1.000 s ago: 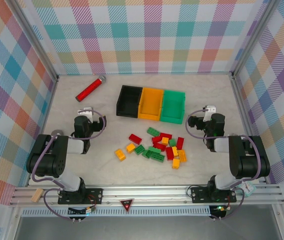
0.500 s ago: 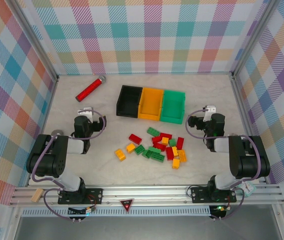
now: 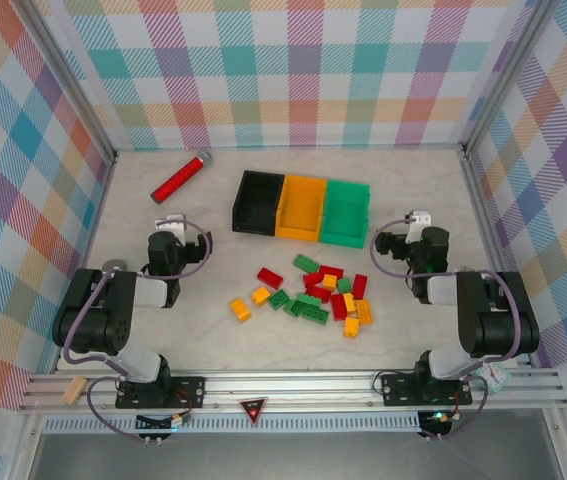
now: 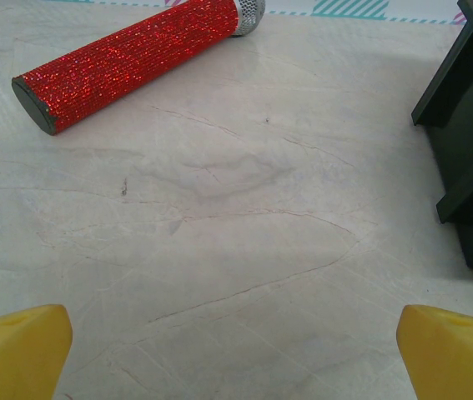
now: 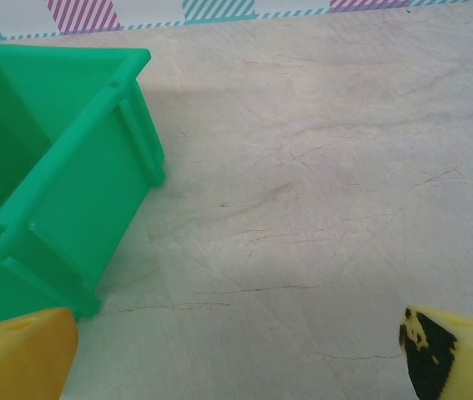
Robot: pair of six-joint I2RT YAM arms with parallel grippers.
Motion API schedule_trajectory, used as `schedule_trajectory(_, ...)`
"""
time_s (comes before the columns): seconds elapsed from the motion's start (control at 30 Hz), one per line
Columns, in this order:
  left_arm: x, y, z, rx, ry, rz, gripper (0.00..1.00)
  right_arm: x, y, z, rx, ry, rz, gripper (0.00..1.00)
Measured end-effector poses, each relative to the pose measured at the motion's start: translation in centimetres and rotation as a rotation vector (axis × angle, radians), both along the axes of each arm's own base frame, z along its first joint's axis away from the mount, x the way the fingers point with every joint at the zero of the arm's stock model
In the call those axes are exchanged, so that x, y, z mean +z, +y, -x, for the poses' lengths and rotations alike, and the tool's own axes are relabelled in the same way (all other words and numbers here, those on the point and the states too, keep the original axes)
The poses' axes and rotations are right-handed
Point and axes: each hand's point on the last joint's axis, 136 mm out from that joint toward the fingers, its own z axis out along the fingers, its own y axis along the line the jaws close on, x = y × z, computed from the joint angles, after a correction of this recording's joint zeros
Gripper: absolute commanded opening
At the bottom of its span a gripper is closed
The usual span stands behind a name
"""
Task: Sort the legos into containers by color
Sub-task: Pick up the lego from the center of the table.
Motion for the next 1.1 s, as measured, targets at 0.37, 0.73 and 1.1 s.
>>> schedule_trajectory(0.37,8.1,0.4,-1.4,0.045,-0.048,0.044,1.00,9.8,-0.1,-0.3,-0.014,-0.092,-0.013,0.99)
schedule_trajectory(0.73,18.5,-2.8,-1.5,-0.026,0.149,0.286,1.00,10.8,3.5,3.2,0.079,0.198,-0.320,0.99)
schedule_trajectory(1.1,7.2,-6.0,7.9,-0.117,0.710,0.420,1.00,6.4,12.0,12.6,0.263,0.666,-0.464,0.93)
